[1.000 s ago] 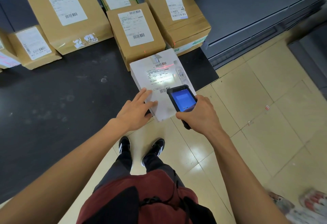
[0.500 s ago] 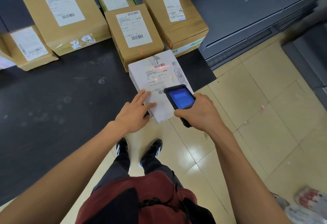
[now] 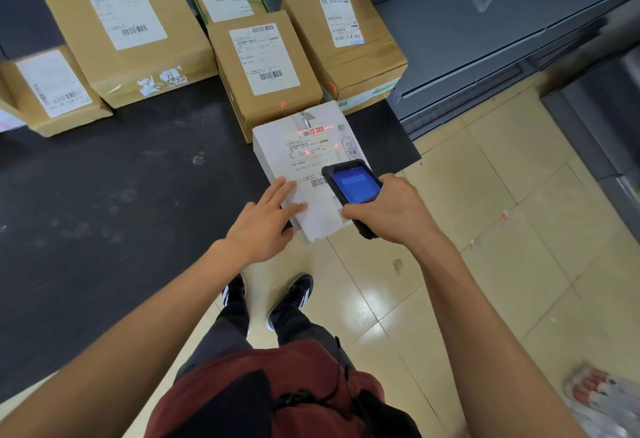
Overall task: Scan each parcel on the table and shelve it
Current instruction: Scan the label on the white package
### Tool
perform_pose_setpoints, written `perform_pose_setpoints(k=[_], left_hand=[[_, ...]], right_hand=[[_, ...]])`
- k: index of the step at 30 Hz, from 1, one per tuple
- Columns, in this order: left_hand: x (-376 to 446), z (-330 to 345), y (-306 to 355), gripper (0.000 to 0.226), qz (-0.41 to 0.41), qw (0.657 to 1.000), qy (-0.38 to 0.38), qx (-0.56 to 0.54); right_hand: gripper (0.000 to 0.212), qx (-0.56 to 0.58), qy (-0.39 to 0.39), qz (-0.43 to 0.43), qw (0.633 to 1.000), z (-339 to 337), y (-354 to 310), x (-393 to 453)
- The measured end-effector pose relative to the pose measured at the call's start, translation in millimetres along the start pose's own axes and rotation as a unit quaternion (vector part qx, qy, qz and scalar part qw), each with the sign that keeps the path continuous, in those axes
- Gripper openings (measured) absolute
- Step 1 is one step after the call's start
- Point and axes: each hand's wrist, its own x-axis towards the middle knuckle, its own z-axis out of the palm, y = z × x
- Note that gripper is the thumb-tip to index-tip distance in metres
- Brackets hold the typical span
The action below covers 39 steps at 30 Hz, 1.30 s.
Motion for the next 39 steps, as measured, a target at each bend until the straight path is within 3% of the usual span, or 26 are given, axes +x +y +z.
perform_pose_setpoints(k=[39], left_hand=[[-1.0,-4.1,-5.5,0.058,0.023,1.0,-0.019,-0.005]], right_hand=[[0.061,-0.006,-0.026,0.047,0.999,33.4,22.8,-42.6]])
